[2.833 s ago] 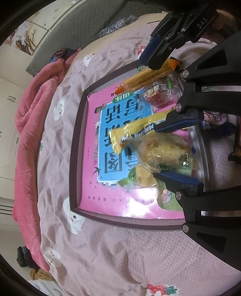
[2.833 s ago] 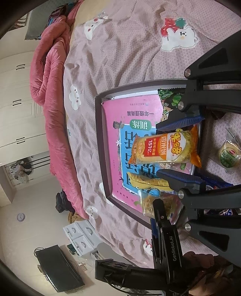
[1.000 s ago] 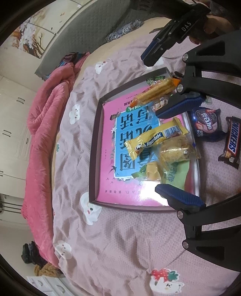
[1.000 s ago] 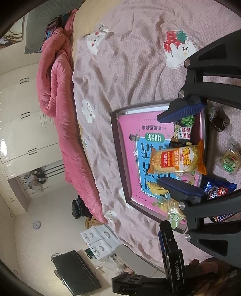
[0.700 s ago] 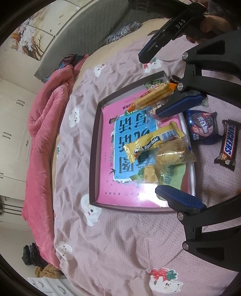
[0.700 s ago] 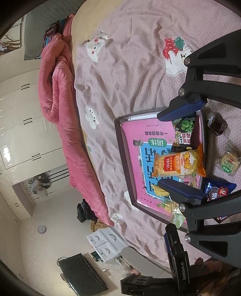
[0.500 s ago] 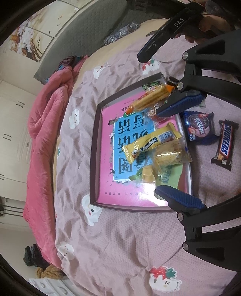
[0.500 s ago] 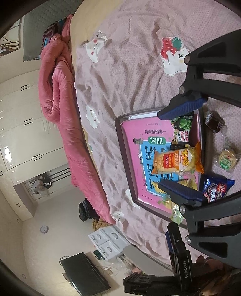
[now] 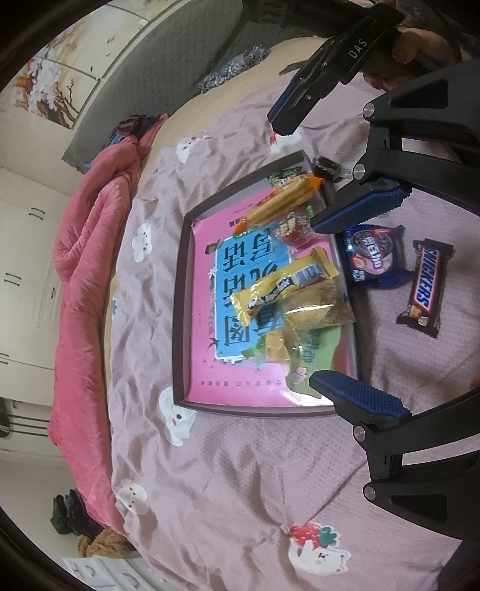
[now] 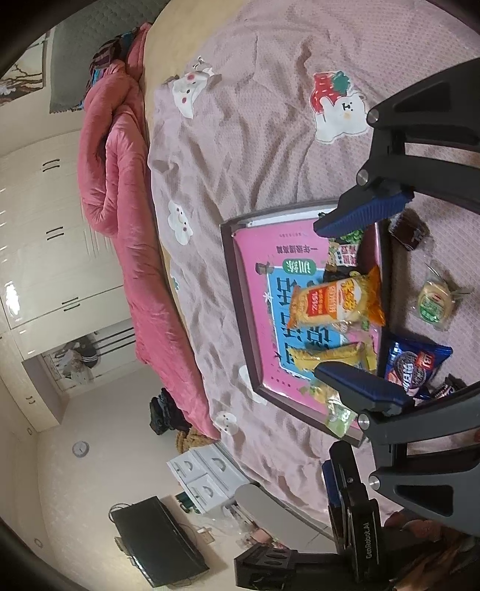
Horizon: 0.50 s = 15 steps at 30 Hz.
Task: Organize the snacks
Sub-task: 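Move the left gripper to the Snickers bar while the right approaches the round cake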
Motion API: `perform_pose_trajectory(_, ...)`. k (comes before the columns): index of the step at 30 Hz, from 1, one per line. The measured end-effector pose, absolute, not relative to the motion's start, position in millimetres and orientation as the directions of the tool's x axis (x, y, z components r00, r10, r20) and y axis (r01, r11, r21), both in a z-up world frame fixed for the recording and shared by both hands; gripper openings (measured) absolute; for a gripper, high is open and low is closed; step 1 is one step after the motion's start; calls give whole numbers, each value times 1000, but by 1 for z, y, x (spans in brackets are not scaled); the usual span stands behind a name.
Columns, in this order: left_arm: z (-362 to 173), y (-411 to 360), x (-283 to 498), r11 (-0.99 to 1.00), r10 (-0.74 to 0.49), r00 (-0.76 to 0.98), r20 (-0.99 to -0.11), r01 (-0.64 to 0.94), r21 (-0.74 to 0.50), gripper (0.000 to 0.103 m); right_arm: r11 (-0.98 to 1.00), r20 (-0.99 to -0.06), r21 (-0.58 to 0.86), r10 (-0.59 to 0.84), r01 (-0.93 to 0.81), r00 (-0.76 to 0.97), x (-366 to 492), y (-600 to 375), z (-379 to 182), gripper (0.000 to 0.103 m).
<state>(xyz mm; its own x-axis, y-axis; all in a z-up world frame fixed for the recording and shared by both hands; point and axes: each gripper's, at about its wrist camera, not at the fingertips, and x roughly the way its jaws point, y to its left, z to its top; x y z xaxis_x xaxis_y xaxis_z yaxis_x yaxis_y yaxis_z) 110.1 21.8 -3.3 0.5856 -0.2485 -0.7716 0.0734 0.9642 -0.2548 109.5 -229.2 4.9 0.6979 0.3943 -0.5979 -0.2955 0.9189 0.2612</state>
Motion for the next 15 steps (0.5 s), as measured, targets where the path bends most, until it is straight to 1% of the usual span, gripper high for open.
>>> perform_pose_trajectory(15,-21,22,94,967,-238,521,-820,45,-252,78,916,-620,240,399,-321,676,92,-218,2,69)
